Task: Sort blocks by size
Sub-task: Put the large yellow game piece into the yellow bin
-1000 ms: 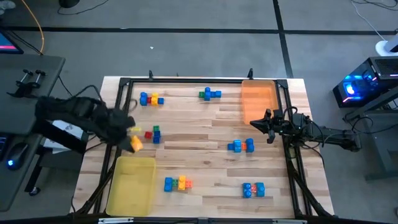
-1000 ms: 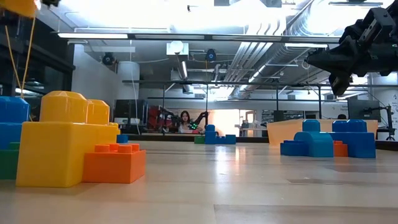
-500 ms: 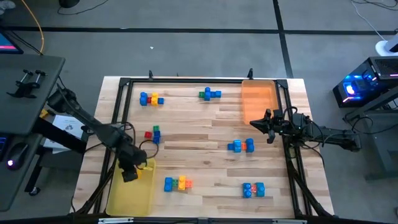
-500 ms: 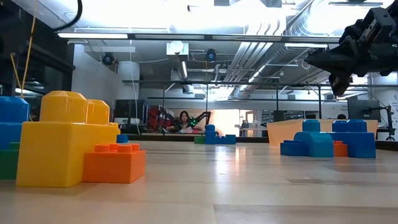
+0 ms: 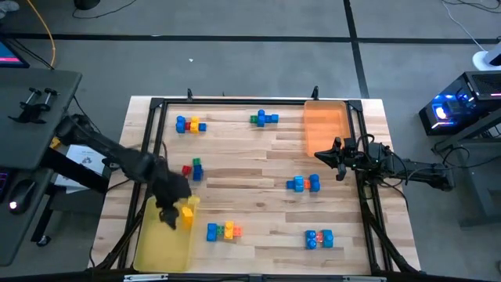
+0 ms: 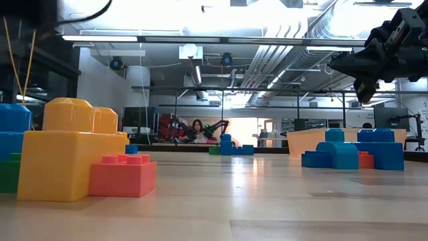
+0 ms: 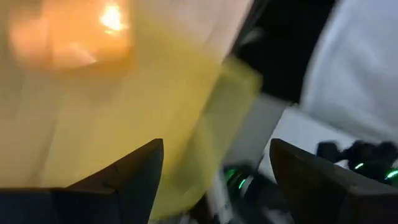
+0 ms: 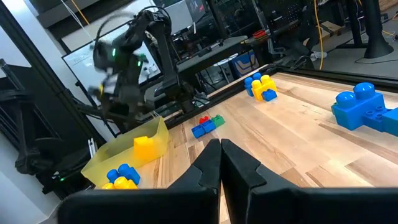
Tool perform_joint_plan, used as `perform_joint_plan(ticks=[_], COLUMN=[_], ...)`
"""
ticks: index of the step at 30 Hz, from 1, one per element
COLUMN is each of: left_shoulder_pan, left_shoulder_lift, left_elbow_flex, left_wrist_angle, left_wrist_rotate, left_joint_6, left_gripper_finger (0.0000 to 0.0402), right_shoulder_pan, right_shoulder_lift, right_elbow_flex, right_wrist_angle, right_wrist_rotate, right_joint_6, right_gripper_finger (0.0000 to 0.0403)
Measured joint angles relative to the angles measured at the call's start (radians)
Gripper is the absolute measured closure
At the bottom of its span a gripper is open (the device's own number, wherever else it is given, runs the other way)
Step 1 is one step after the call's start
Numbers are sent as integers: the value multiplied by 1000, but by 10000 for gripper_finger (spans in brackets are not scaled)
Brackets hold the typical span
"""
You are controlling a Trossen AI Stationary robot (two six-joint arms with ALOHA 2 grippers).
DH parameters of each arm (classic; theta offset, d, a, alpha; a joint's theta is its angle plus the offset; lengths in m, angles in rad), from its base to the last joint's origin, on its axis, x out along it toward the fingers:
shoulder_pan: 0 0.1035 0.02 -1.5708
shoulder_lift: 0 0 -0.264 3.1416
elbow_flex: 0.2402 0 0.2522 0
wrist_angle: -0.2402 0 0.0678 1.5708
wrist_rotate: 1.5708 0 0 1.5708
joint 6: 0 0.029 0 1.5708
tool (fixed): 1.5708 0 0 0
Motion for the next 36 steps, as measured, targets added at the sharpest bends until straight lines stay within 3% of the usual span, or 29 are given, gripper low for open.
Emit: perform_joint_plan(ticks=[4,9,11,15,18,21,24,26,32,36], left_shoulder_pan=[212,515,617,787,888,979,1048,1079,1096,1126], left_shoulder_lift=[-67,-48,-6,97,180,261,335,361,371,394], left_elbow_flex=[75,177,198,207,212,229,230,229,231,222], left_wrist_angle=[-34,-26,36,287,367,164,-70,-125,-76,-44], left_wrist_rotate=[-103,-376,-467,-508,-506,-533,-655,-702,-893,-866], left_joint_6=[122,415,534,705,672,606,572,554,547,534], left_gripper_finger=[124,124,124,124,124,124,124,124,124,124], right_shoulder_pan=[0,0,0,0,0,0,0,0,0,0], right_shoulder_lift=[0,0,0,0,0,0,0,0,0,0], right_elbow_flex=[0,0,0,0,0,0,0,0,0,0], right_wrist_angle=[0,0,0,0,0,0,0,0,0,0], right_wrist_rotate=[0,0,0,0,0,0,0,0,0,0], right_joint_6=[0,0,0,0,0,0,0,0,0,0], right_gripper_finger=[402,402,402,402,402,402,402,402,402,402])
